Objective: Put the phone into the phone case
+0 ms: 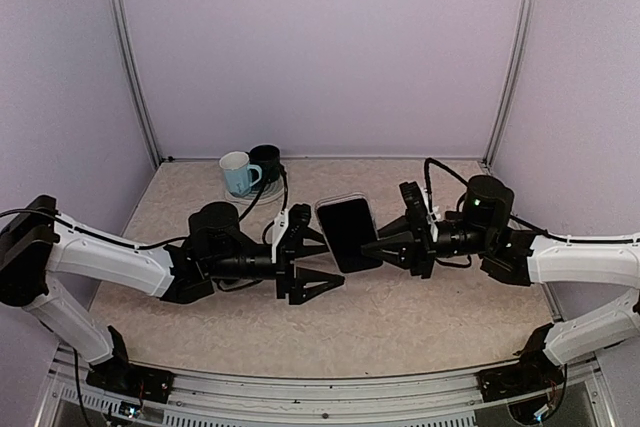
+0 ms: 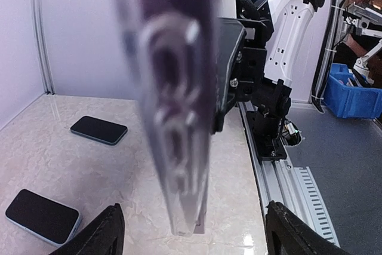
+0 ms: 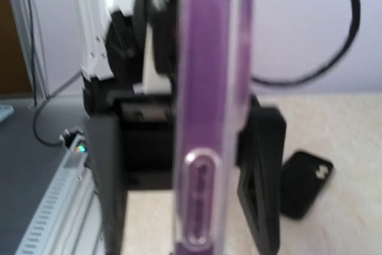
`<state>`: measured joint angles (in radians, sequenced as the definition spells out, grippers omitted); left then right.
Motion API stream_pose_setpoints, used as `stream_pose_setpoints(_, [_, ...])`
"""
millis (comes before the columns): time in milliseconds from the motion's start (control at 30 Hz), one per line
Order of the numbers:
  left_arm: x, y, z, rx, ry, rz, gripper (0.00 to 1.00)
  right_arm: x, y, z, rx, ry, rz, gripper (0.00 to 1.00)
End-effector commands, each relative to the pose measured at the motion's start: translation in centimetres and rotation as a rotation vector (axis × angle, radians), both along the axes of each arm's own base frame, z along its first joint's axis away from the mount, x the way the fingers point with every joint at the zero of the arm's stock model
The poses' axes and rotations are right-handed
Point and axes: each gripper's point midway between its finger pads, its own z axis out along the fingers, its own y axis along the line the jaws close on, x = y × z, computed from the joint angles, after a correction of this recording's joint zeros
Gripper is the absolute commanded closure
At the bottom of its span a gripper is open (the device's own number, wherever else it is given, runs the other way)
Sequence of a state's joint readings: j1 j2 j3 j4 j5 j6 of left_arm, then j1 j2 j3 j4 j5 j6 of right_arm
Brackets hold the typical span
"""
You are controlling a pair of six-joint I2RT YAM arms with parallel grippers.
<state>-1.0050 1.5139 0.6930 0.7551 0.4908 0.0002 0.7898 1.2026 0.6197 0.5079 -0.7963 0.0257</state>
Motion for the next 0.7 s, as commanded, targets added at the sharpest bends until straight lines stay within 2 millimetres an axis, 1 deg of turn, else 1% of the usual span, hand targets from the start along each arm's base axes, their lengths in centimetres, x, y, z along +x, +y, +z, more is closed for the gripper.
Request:
stream_pose_setpoints(0, [-0.4,-0.1,3.1,-0.124,-0.048,-0.011,0.24,-1.7,-0.3,4.9,0.152,-0.089,0.075,1.00])
stream_pose_setpoints(67, [-0.7,-0.5,3.8,-0.152,-0.057,-0.039,0.30,-2.1,-0.4,5.7,0.176,-0.092,0.090,1.00])
stream_pose_setpoints(133, [-0.9,-0.9,4.3,-0.164,-0.059,-0.064,0.42,-2.3,-0.6,6.5,0.196,-0.103,0.096,1.00])
stream_pose_setpoints(233, [-1.6,-1.4,4.9,-0.174,-0.063,-0.106,0.69,-2.6,-1.0,7.5,0.226,-0.126,0.095,1.00])
stream_pose_setpoints(267, [-1.8,-1.6,5.0,-0.174,-0.069,-0.117,0.73,-2.6,-1.0,7.6,0.231,-0.130,0.092,1.00])
stream_pose_setpoints(300, [-1.9,-1.8,4.8,-0.166,-0.073,-0.123,0.71,-2.6,-1.1,7.8,0.235,-0.136,0.087,1.00])
stream_pose_setpoints(333, [-1.8,-2.1,4.4,-0.154,-0.071,-0.123,0.65,-2.5,-1.1,7.9,0.238,-0.144,0.081,1.00])
stream_pose_setpoints(400, [-1.7,-2.5,4.1,-0.141,-0.066,-0.126,0.58,-2.5,-1.2,8.2,0.244,-0.155,0.073,1.00])
stream_pose_setpoints(433, [-1.6,-2.6,4.0,-0.139,-0.060,-0.125,0.57,-2.5,-1.2,8.2,0.245,-0.156,0.072,1.00])
stream_pose_setpoints(500, [-1.6,-2.7,4.0,-0.143,-0.054,-0.121,0.57,-2.5,-1.2,8.4,0.249,-0.160,0.073,1.00])
stream_pose_setpoints(533, [-1.5,-2.8,4.3,-0.150,-0.055,-0.119,0.61,-2.5,-1.2,8.4,0.248,-0.159,0.076,1.00])
stream_pose_setpoints(633, [-1.4,-2.8,5.0,-0.164,-0.062,-0.108,0.86,-2.5,-1.1,8.1,0.238,-0.152,0.076,1.00])
stream_pose_setpoints(667, [-1.3,-2.8,5.1,-0.167,-0.064,-0.103,0.93,-2.4,-1.1,8.0,0.238,-0.152,0.074,1.00])
